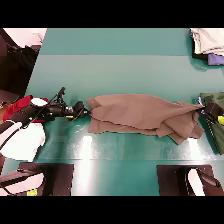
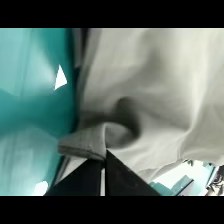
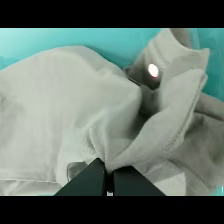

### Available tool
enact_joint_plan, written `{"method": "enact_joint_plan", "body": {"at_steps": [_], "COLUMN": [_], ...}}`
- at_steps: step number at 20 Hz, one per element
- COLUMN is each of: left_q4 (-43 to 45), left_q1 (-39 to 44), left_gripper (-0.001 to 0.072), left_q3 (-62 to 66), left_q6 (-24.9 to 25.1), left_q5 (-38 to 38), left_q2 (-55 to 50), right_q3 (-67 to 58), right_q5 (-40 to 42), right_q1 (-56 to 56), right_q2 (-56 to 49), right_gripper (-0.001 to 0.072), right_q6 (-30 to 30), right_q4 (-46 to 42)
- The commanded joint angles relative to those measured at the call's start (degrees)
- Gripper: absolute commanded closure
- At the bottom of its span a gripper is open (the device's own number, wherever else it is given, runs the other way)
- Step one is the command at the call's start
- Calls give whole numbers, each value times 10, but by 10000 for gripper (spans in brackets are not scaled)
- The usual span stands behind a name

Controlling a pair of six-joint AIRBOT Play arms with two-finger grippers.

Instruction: Fold the shirts.

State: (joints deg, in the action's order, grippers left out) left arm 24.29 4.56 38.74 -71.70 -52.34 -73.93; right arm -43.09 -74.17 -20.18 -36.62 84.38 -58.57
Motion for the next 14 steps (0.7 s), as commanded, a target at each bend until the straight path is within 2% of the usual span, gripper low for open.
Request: {"method": "enact_joint_plan", "body": {"at_steps": [1, 3, 6, 11, 14], "left_q4": [42, 61, 102, 291, 354], "left_q1": [-1, -1, -1, -1, -1], "left_gripper": [686, 686, 687, 687, 686], "left_q3": [56, 125, 283, 642, 799], "left_q6": [1, 1, 1, -16, -18], "left_q5": [3, 3, 19, 8, -19], "left_q2": [23, 55, 110, 157, 163], "right_q3": [-2, -25, -133, -427, -587], "right_q5": [-30, -28, 18, 68, 70], "right_q1": [-43, -48, -33, 18, 40], "right_q2": [0, 0, -5, -85, -133], "right_gripper": [690, 690, 690, 690, 690], "right_q6": [-19, -30, -31, -31, -31], "right_q4": [10, 41, 66, 64, 59]}}
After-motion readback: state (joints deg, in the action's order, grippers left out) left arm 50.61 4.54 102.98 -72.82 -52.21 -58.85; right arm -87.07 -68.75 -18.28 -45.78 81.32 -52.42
